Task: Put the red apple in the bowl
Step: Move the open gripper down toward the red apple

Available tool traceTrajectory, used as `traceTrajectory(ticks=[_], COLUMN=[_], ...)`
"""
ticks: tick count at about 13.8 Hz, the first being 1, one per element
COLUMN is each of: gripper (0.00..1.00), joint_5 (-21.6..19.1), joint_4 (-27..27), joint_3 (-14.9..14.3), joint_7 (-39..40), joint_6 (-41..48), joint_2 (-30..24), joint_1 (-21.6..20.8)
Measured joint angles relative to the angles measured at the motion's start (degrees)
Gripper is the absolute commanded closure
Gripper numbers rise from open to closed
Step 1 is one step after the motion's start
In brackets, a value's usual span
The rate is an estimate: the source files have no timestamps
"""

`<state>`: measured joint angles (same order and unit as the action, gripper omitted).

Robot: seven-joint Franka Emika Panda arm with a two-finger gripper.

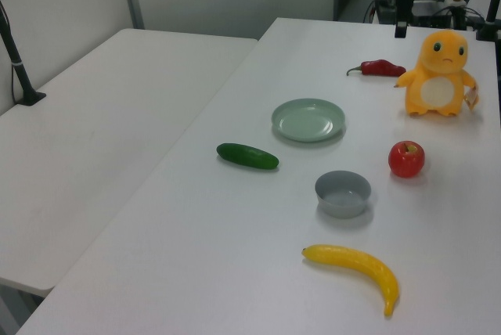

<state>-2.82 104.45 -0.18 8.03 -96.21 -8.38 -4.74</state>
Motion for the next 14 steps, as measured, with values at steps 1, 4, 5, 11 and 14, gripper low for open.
traceTrajectory(ticks=[1, 4, 5, 11, 14], gripper=[0.0, 0.0, 0.0, 0.0, 0.0], joint_5=[0.0, 0.0, 0.0, 0.0, 0.0], joint_4=[0.9, 6.2, 7.4, 15.4, 20.3], joint_3=[0.1, 0.2, 0.2, 0.2, 0.2], joint_7=[0.0, -0.1, -0.1, 1.8, 3.2], joint_6=[-0.7, -7.1, -8.3, -11.2, -11.2], joint_2=[-0.1, -0.2, -0.2, -0.7, -3.3], joint_1=[-0.4, -1.5, -1.5, -1.5, -1.7])
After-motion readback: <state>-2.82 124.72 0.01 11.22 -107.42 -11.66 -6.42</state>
